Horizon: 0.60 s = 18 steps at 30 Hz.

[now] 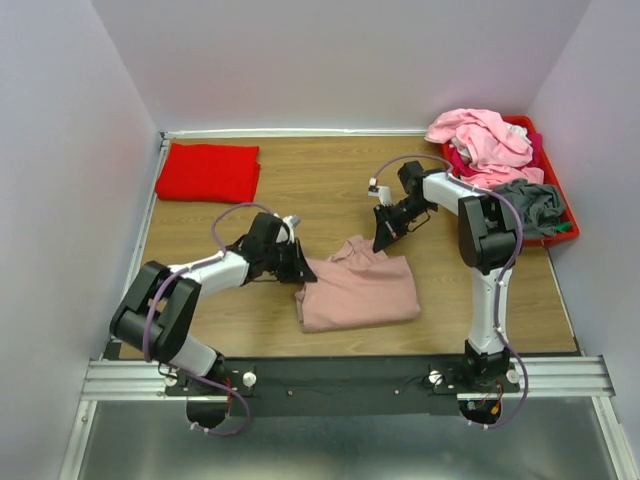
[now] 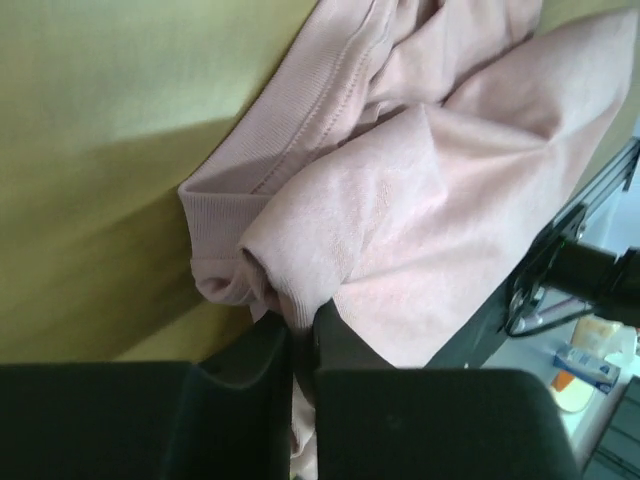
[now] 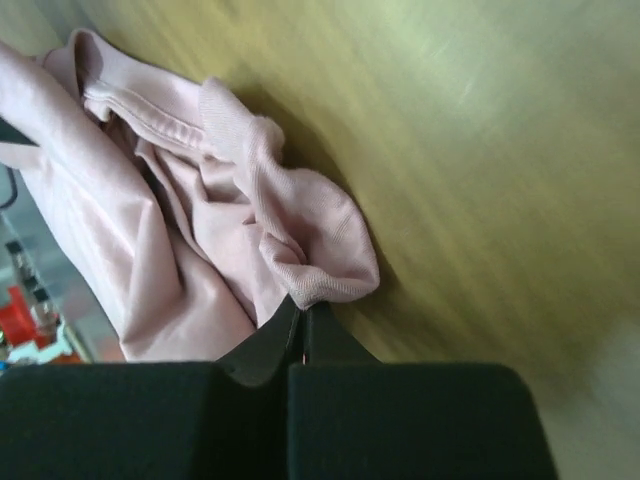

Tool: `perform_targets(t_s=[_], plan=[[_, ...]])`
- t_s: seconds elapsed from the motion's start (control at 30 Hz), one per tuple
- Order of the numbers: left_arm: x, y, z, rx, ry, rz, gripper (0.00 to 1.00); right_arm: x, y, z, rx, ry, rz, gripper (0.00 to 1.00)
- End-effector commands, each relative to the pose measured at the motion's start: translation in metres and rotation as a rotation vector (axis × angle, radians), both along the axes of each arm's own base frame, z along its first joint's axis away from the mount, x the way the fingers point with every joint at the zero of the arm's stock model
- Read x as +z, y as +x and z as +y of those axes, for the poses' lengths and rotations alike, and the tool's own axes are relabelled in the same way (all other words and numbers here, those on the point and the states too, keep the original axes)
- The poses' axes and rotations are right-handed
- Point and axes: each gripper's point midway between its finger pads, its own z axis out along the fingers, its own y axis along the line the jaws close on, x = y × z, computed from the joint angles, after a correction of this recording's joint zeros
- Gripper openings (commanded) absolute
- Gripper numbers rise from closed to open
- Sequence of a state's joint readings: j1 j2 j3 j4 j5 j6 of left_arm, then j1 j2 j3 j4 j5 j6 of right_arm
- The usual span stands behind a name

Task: Fold and stack the t-shirts
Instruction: Fold the tshirt

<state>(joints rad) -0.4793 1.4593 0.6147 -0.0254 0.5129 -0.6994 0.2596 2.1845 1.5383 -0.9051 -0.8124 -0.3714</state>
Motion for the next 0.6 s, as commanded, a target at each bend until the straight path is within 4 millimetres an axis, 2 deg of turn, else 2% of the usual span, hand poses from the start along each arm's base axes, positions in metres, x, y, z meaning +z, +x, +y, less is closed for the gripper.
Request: perform_targets(t_s=[0.0, 0.03, 0.07, 0.1, 0.13, 0.2, 0.23, 0.27, 0.3, 0.33, 0.37, 0.4, 0.43, 0.47, 0.5, 0.53, 0.57], plan=[[0.024, 0.053, -0.005, 0.024, -0.034, -0.135, 0.08, 0.006, 0.038, 0.003, -0.045, -0.013, -0.087, 0.00], [0.020, 0.062, -0.001, 0.032, -0.026, -0.136, 0.07, 0.011, 0.057, 0.004, -0.063, -0.015, -0.133, 0.00], [0.030, 0.084, 0.005, 0.064, -0.036, -0.171, 0.07, 0.012, 0.070, 0.002, -0.099, -0.042, -0.153, 0.00], [0.033, 0.094, 0.008, 0.074, -0.038, -0.180, 0.07, 0.015, 0.086, -0.003, -0.131, -0.049, -0.181, 0.01], [0.034, 0.115, 0.012, 0.087, -0.034, -0.200, 0.07, 0.019, 0.110, -0.005, -0.167, -0.066, -0.222, 0.00], [0.036, 0.131, 0.010, 0.071, -0.052, -0.217, 0.08, 0.018, 0.137, -0.015, -0.217, -0.096, -0.266, 0.00], [0.026, 0.141, 0.012, 0.074, -0.041, -0.199, 0.10, 0.007, 0.150, -0.018, -0.237, -0.117, -0.267, 0.00], [0.036, 0.158, 0.009, 0.074, -0.052, -0.233, 0.19, 0.014, 0.174, -0.022, -0.268, -0.137, -0.323, 0.00], [0.028, 0.166, 0.009, 0.071, -0.050, -0.220, 0.24, 0.016, 0.187, -0.026, -0.286, -0.144, -0.349, 0.00], [0.031, 0.174, 0.009, 0.070, -0.049, -0.233, 0.30, 0.013, 0.195, -0.028, -0.297, -0.153, -0.362, 0.08], [0.041, 0.189, 0.010, 0.070, -0.035, -0.273, 0.42, 0.011, 0.206, -0.028, -0.312, -0.148, -0.371, 0.18], [0.046, 0.197, 0.011, 0.072, -0.023, -0.296, 0.50, 0.012, 0.209, -0.029, -0.315, -0.143, -0.377, 0.26], [0.061, 0.210, 0.012, 0.075, -0.016, -0.348, 0.56, 0.016, 0.212, -0.029, -0.310, -0.140, -0.391, 0.39], [0.064, 0.214, 0.018, 0.074, 0.014, -0.364, 0.65, 0.020, 0.213, -0.032, -0.310, -0.143, -0.406, 0.46], [0.076, 0.223, 0.029, 0.108, 0.047, -0.410, 0.68, 0.034, 0.215, -0.036, -0.313, -0.143, -0.438, 0.52], [0.087, 0.229, 0.034, 0.119, 0.061, -0.447, 0.69, 0.041, 0.215, -0.040, -0.313, -0.148, -0.457, 0.63], [0.095, 0.233, 0.039, 0.130, 0.073, -0.480, 0.71, 0.048, 0.215, -0.043, -0.315, -0.144, -0.469, 0.69]])
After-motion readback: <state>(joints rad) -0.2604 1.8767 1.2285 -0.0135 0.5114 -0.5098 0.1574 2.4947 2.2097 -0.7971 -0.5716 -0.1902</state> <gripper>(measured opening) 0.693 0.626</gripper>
